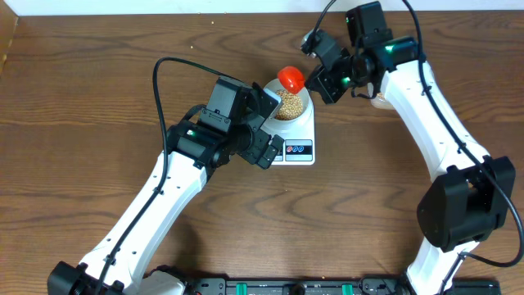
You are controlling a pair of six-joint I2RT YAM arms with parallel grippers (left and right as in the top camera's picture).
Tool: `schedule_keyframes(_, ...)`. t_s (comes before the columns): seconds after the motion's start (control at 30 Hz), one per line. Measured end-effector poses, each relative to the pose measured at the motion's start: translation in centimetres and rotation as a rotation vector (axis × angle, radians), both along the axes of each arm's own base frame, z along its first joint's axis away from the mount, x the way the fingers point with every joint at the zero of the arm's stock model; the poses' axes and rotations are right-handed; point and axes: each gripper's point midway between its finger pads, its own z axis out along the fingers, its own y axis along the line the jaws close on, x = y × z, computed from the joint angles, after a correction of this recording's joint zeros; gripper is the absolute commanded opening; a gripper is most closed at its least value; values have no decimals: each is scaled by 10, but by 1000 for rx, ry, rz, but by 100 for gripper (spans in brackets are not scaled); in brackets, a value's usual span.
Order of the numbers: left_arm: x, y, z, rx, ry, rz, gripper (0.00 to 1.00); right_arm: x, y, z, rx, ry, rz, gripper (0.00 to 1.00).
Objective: Scoop item into bowl and weigh 50g on scale
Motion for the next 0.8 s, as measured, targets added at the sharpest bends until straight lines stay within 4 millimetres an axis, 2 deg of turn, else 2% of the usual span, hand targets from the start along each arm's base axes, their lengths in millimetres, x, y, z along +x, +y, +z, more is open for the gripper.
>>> schedule_keyframes(0.53,0,0,0,0,0,0,98,-1,2,-4,-31,8,-22,1)
schedule_keyframes(0.8,0,0,0,0,0,0,98,1,3,-26,-47,51,-22,1)
